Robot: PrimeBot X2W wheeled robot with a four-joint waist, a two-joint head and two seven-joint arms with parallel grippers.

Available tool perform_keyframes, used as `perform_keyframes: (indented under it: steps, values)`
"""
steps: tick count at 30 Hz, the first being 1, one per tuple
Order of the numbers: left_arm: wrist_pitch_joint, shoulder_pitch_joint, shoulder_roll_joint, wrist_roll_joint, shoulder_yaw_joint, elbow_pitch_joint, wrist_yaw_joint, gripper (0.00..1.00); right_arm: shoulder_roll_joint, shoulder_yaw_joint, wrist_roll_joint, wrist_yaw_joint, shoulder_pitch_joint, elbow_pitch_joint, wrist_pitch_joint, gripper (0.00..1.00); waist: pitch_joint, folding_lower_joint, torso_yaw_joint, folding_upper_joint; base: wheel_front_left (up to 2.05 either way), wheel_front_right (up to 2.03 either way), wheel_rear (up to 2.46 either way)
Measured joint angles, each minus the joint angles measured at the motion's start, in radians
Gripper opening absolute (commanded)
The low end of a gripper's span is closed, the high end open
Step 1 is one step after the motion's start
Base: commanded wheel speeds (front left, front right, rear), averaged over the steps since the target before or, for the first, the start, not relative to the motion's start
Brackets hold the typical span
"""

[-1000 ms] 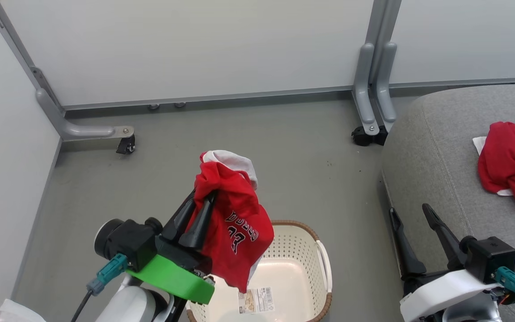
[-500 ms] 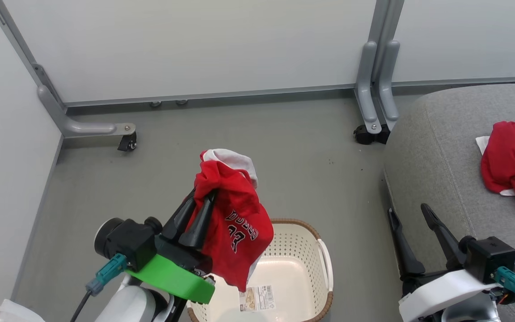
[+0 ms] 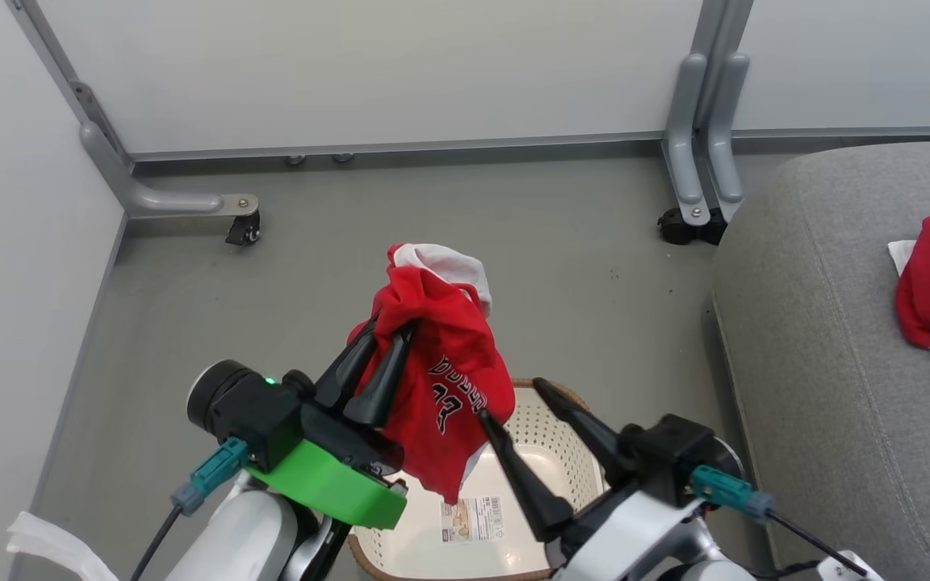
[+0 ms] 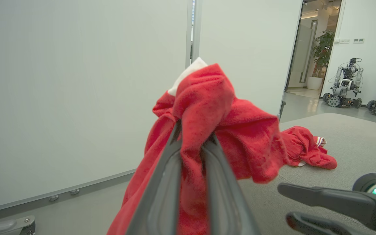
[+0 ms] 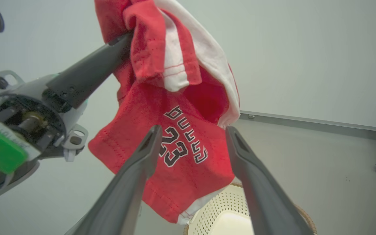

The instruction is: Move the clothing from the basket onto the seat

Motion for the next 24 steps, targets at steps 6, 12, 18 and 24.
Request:
perform_keyframes:
  steps: [6, 12, 18, 24]
  values:
    - [0.0, -0.036, -0.01, 0.01, -0.024, 0.017, -0.008, 0.0, 0.0, 0.127, 0.064, 0.0, -0.121, 0.098, -0.029, 1.0, 0.019, 0.0, 0.027, 0.0, 0.0, 0.0, 0.0]
    - [0.0, -0.042, -0.025, 0.01, -0.036, 0.024, -0.01, 0.0, -0.001, 0.178, 0.109, 0.0, -0.217, 0.201, -0.062, 1.0, 0.024, 0.0, 0.044, 0.0, 0.0, 0.0, 0.0]
    - [-0.001, -0.048, -0.042, 0.017, -0.052, 0.023, -0.014, 0.0, 0.0, 0.216, 0.141, 0.0, -0.297, 0.272, -0.086, 1.0, 0.028, 0.0001, 0.055, 0.0, 0.0, 0.0, 0.0]
    - [-0.001, -0.05, -0.05, 0.017, -0.058, 0.016, -0.018, 0.0, 0.0, 0.227, 0.142, 0.0, -0.355, 0.335, -0.107, 0.36, 0.03, 0.0, 0.06, 0.0, 0.0, 0.0, 0.0]
